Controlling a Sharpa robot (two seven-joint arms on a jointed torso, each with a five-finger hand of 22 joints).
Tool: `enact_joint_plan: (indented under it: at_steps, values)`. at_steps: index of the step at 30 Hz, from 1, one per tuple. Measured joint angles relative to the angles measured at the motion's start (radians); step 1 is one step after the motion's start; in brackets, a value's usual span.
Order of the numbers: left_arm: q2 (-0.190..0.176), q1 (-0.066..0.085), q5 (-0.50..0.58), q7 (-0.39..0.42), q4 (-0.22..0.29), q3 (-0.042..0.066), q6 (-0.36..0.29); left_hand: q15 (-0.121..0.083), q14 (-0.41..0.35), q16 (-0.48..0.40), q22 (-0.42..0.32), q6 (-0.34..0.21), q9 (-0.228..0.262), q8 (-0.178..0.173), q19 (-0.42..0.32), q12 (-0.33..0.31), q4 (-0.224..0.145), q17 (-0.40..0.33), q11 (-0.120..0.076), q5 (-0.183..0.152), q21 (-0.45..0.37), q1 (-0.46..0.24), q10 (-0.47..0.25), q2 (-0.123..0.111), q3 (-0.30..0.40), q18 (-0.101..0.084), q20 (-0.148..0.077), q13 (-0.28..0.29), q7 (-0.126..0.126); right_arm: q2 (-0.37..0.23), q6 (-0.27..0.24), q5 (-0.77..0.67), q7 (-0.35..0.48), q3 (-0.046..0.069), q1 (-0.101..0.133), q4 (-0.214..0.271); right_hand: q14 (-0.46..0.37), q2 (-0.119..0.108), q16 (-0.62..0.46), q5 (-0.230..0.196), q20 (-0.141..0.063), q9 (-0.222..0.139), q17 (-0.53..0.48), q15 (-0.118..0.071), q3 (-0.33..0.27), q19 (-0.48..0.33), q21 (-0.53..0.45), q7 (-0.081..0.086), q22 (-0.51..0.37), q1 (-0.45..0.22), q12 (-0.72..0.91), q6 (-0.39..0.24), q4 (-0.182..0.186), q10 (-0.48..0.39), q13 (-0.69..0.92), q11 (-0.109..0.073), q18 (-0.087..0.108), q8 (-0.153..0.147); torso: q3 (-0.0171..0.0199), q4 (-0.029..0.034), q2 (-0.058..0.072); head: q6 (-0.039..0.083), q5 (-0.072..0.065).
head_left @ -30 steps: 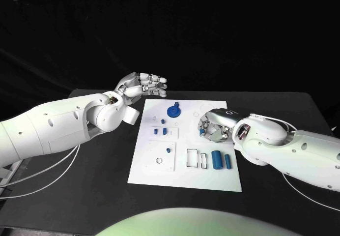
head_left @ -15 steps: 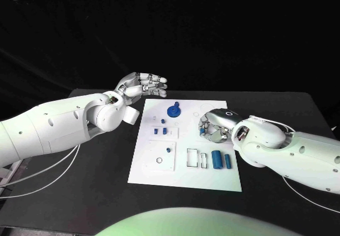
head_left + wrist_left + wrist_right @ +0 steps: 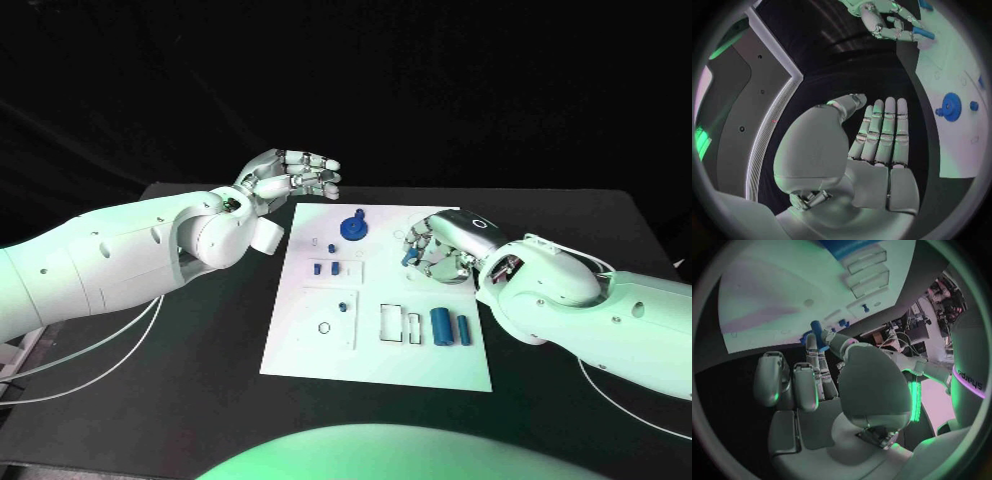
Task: Assemble the parts on the task board
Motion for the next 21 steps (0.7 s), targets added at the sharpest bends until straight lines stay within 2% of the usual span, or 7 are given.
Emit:
enact_joint_plan:
  at_steps: [5, 9, 13, 21]
  values:
    - [0.001, 0.0, 0.0, 0.0, -0.001, 0.0, 0.0, 0.0, 0.0, 0.0, 0.0, 0.0, 0.0, 0.0, 0.0, 0.0, 0.0, 0.0, 0.0, 0.0, 0.0, 0.0, 0.0, 0.0, 0.0, 0.0, 0.0, 0.0, 0.0, -0.004, -0.029, 0.032, 0.006, 0.003, 0.006, 0.039, 0.004, 0.0, 0.0, 0.0, -0.002, 0.0, 0.0, -0.004, 0.0, 0.002, 0.002, -0.002, 0.0, 0.0, 0.0, 0.003, 0.0, 0.0, 0.002, 0.0, 0.0, 0.0, -0.0006, -0.0009, 0.0, 0.003, 0.002]
    - [0.003, 0.0, 0.0, 0.0, -0.002, 0.0, 0.001, 0.0, 0.0, 0.0, 0.0, 0.0, 0.0, 0.0, 0.0, 0.0, 0.0, 0.0, 0.0, 0.0, -0.001, 0.0, 0.0, 0.0, 0.0, 0.0, 0.0, 0.0, 0.0, 0.021, -0.042, 0.06, 0.015, 0.003, 0.004, 0.057, 0.004, 0.004, 0.0, 0.006, -0.004, 0.0, 0.0, -0.004, -0.006, 0.004, 0.004, -0.002, 0.0, -0.004, 0.0, 0.003, 0.003, 0.0, 0.003, 0.0, 0.0, -0.001, -0.0006, -0.0012, 0.0, 0.004, 0.005]
    - [0.006, 0.0, 0.0, 0.0, -0.005, 0.0, 0.002, 0.0, 0.0, 0.0, 0.0, 0.0, 0.0, 0.0, 0.0, 0.0, 0.0, 0.0, 0.0, 0.0, -0.004, -0.004, 0.0, 0.004, 0.0, 0.0, 0.0, 0.0, 0.0, 0.063, -0.049, 0.082, 0.027, 0.001, -0.013, 0.07, 0.004, 0.007, 0.0, 0.006, -0.004, 0.0, -0.002, -0.004, -0.006, 0.003, 0.004, -0.002, 0.0, -0.007, 0.0, 0.003, 0.003, 0.0, 0.003, 0.0, 0.0, -0.001, -0.0009, -0.0002, 0.001, 0.004, 0.006]
    - [0.013, 0.0, 0.0, 0.0, -0.013, 0.0, 0.003, 0.0, 0.0, 0.0, 0.0, 0.0, -0.001, 0.0, 0.0, 0.0, 0.0, 0.001, 0.0, 0.0, -0.004, -0.004, 0.0, 0.004, 0.0, 0.0, 0.0, 0.0, 0.0, 0.15, -0.049, 0.104, 0.049, -0.007, -0.064, 0.068, 0.004, 0.008, 0.0, 0.008, -0.003, 0.0, -0.002, -0.004, -0.006, 0.003, 0.004, -0.002, 0.0, -0.008, 0.0, 0.002, 0.003, 0.0, 0.004, 0.0, 0.0, 0.003, -0.0009, 0.0021, 0.002, 0.004, 0.015]
